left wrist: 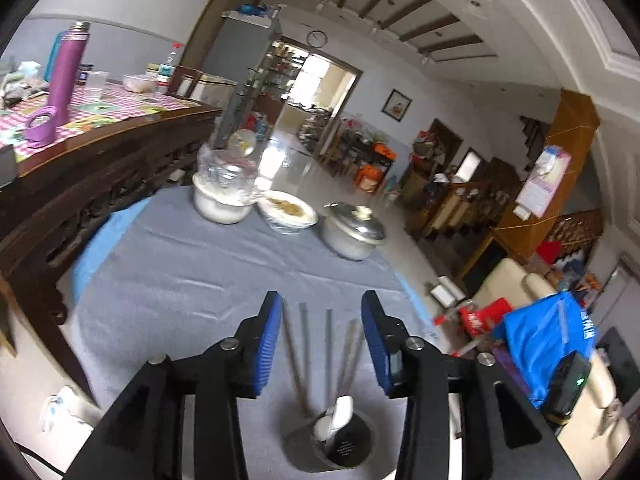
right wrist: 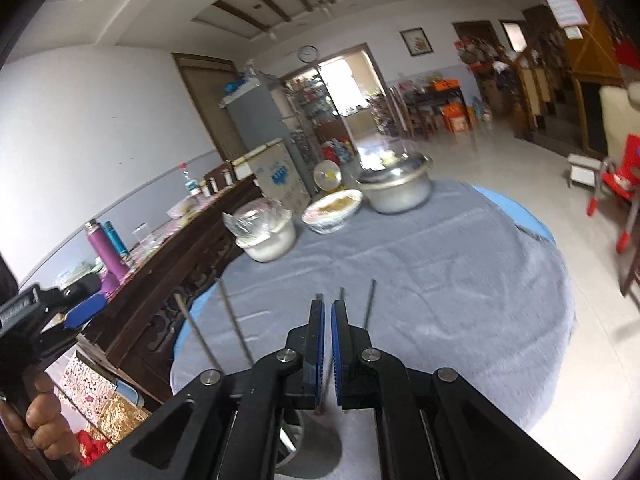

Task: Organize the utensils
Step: 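Open both tools to release the chopsticks into the cup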

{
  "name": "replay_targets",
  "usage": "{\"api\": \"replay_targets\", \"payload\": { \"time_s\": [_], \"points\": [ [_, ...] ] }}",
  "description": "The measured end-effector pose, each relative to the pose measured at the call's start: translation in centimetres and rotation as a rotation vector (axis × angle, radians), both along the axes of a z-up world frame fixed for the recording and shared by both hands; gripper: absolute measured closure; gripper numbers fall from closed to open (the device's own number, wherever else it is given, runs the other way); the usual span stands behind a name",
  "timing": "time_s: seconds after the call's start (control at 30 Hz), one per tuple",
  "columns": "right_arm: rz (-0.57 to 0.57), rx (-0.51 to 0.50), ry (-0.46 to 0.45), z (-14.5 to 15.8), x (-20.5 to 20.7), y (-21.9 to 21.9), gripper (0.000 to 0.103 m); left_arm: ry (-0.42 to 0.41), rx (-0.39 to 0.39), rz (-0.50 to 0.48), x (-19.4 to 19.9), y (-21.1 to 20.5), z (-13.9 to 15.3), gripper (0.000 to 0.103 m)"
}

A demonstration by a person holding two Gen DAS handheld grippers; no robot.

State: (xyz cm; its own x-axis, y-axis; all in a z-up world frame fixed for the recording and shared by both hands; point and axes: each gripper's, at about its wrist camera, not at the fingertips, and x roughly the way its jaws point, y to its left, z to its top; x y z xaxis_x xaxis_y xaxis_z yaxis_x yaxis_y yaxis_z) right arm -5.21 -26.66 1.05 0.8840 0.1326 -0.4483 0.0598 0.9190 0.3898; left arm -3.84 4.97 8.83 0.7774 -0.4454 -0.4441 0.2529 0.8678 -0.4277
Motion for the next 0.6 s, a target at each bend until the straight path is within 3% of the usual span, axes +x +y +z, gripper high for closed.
{"api": "replay_targets", "payload": {
  "time_s": [0.03, 0.1, 0.13, 0.37, 0.6],
  "points": [
    [-0.008, 0.003, 0.009, -0.3, 0.0, -0.2, 0.089, 0.008, 0.018, 0.013, 0.0, 0.1, -0.4, 0.05],
    [-0.032, 0.009, 0.021, -1.0, -0.4, -0.7, 0.062, 0.033, 0.064, 0.045, -0.2, 0.3, -1.5, 0.045],
    [-0.043, 0.008, 0.021, -1.2, -0.7, -0.9, 0.058, 0.048, 0.086, 0.056, -0.4, 0.3, -2.0, 0.045],
    [-0.064, -0.013, 0.043, -2.5, -1.9, -1.1, 0.056, 0.165, 0.204, 0.043, -2.0, -0.8, -6.3, 0.042],
    [-0.051, -0.033, 0.042, -2.4, -3.8, -0.1, 0.056, 0.189, 0.274, -0.019, -5.4, -2.6, -8.0, 0.04]
  ]
}}
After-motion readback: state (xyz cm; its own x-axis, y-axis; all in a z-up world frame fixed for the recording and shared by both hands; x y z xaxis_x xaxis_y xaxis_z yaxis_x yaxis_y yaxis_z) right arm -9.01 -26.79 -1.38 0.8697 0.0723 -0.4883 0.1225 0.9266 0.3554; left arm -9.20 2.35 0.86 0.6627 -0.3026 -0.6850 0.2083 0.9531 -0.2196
